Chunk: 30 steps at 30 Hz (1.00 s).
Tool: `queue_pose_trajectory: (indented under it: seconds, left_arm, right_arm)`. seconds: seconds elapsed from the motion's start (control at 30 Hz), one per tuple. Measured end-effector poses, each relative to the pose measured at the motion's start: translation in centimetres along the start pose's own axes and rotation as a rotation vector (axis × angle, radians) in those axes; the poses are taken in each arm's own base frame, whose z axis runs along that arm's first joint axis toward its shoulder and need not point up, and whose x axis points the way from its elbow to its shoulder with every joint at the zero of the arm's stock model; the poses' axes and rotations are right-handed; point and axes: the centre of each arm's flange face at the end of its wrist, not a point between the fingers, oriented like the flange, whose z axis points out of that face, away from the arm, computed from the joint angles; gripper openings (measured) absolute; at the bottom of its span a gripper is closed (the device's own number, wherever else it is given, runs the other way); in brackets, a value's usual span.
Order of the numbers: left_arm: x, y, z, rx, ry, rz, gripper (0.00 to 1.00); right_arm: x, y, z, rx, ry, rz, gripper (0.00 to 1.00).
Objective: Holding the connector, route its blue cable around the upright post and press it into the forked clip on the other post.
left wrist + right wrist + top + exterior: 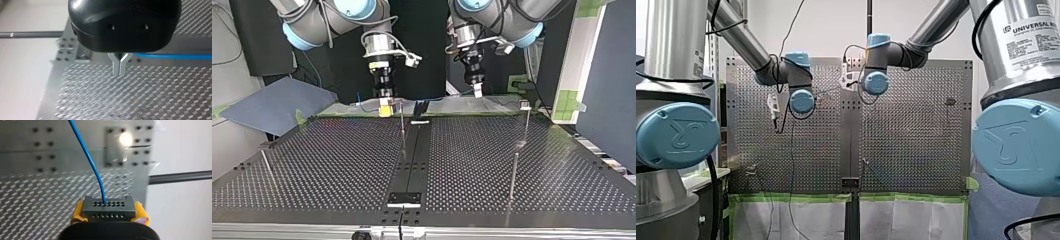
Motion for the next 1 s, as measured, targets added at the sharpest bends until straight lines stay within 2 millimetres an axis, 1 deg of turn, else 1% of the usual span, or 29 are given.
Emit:
queue_pose_trajectory:
  seconds: [0.23,0.33,0.5,0.6,0.83,0.9,1.0]
  left_arm:
    - [-4.4,0.8,1.8,-0.074,-0.043,-0.033,0.00]
    - [-6.1,1.6,2.5,-0.109,-0.057,-0.048,0.00]
    - [-8.7,2.9,3.6,-0.126,-0.080,-0.076,0.00]
    - [-10.4,3.4,4.4,-0.127,-0.099,-0.087,0.00]
    - [-14.7,4.4,6.6,-0.122,-0.149,-0.110,0.00]
    - [-15.5,4.7,7.4,-0.121,-0.154,-0.111,0.00]
    - [-16.3,5.1,8.8,-0.119,-0.154,-0.104,0.00]
  right_arm:
    - [6.1,-0.2,0.8,0.063,0.058,0.016,0.00]
    - [7.5,-0.2,1.1,0.092,0.061,0.017,0.00]
    - [7.7,-0.1,1.5,0.132,0.030,0.023,0.00]
    - [7.1,-0.3,2.2,0.158,0.002,0.019,0.00]
    - [5.3,-1.9,3.7,0.234,-0.065,-0.005,0.00]
    - [5.4,-2.1,4.1,0.245,-0.075,-0.006,0.00]
    - [6.0,-2.4,4.6,0.258,-0.083,-0.006,0.00]
